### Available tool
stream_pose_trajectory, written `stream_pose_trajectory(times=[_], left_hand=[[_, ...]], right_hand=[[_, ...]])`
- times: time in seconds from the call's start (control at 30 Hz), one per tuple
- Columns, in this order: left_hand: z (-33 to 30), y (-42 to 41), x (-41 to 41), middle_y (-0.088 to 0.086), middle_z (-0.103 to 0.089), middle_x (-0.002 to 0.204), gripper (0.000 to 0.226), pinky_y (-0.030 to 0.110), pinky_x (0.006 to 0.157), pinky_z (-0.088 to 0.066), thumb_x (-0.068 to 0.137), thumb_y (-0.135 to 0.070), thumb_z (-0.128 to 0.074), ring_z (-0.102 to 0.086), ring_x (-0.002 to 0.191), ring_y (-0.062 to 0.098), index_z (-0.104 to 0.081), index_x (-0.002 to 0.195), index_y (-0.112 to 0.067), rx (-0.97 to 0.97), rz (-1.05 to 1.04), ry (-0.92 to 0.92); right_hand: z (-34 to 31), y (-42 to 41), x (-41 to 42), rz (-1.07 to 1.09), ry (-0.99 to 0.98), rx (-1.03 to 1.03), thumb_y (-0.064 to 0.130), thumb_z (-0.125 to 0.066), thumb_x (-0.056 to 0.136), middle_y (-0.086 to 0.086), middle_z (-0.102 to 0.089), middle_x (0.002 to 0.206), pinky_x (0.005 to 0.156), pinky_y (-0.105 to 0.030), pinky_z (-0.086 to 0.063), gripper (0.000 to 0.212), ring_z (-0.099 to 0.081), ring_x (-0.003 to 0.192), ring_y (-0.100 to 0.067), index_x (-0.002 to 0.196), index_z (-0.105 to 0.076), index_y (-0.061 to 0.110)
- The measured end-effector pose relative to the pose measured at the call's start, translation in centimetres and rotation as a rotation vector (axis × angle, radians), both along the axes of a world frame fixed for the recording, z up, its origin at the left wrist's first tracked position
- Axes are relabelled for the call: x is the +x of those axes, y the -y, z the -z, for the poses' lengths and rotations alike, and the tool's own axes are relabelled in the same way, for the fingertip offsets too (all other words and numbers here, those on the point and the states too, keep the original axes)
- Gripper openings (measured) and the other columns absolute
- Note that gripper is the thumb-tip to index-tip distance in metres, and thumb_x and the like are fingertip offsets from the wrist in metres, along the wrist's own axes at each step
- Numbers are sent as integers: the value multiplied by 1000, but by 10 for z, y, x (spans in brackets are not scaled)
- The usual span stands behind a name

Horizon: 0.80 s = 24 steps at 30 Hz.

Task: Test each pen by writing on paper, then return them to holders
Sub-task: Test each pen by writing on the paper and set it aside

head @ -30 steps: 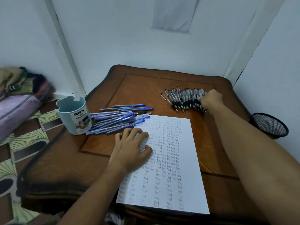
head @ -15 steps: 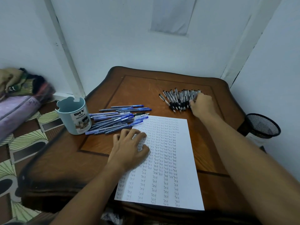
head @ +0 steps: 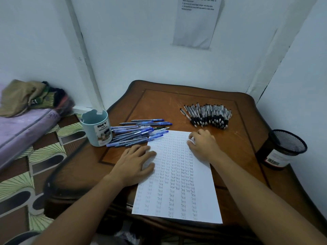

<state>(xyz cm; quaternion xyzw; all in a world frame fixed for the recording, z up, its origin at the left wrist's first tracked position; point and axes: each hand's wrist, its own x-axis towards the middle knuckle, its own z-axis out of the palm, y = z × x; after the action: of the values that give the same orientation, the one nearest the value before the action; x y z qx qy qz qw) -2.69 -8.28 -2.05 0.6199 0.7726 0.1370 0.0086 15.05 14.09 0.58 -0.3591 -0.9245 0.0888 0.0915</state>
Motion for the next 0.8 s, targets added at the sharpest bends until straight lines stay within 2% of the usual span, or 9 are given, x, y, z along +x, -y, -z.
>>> stream_pose_trajectory(times=[0.1, 0.17, 0.3, 0.47, 0.57, 0.67, 0.8], left_hand=[[1, 0, -8, -13, -48, 141, 56, 29, 97, -26, 92, -62, -30, -33, 127, 9, -55, 134, -36, 50, 21, 22], [2, -2, -9, -14, -54, 132, 50, 33, 94, -30, 91, -59, -36, -36, 120, 7, -60, 127, -34, 124, 8, 57], [6, -6, -12, -19, -52, 130, 51, 29, 96, -23, 88, -61, -39, -35, 120, 5, -62, 126, -35, 157, -6, 97], [10, -7, -15, -20, -54, 130, 51, 31, 95, -25, 85, -61, -44, -37, 120, 5, -65, 124, -35, 198, -19, 142], [11, -7, -14, -22, -54, 130, 51, 31, 95, -25, 84, -62, -45, -36, 120, 4, -66, 124, -36, 201, -25, 168], [12, -7, -14, -22, -54, 130, 52, 30, 96, -24, 84, -62, -46, -36, 120, 4, -66, 124, -35, 213, -28, 174], [12, -7, -14, -22, -54, 130, 51, 29, 96, -23, 85, -61, -46, -36, 121, 5, -66, 124, -35, 214, -25, 170]], right_hand=[[-10, -4, -16, -34, -15, -41, 30, -45, 104, 1, -53, 127, 104, -39, -36, 30, -42, 123, -19, 131, -55, 21], [-17, -7, -35, -105, -15, -84, 22, -47, 104, -1, -54, 128, 105, -38, -40, 29, -45, 122, -19, 131, -56, 19], [-28, -6, -76, -222, -45, -112, 11, -45, 104, -3, -58, 126, 102, -35, -46, 31, -53, 115, -18, 132, -57, 15], [-37, -15, -122, -234, -6, -154, 12, -47, 104, -6, -59, 133, 104, -34, -47, 34, -56, 119, -23, 136, -56, 13], [-32, -21, -143, -217, 63, -182, 11, -50, 103, -8, -58, 139, 106, -40, -47, 39, -56, 123, -26, 142, -52, 16], [-26, -21, -157, -177, 127, -180, 11, -53, 102, -9, -58, 138, 106, -47, -46, 41, -53, 123, -29, 141, -54, 21], [-21, -22, -165, -129, 126, -126, 12, -59, 99, -8, -54, 135, 105, -48, -45, 39, -47, 122, -30, 137, -58, 22]])
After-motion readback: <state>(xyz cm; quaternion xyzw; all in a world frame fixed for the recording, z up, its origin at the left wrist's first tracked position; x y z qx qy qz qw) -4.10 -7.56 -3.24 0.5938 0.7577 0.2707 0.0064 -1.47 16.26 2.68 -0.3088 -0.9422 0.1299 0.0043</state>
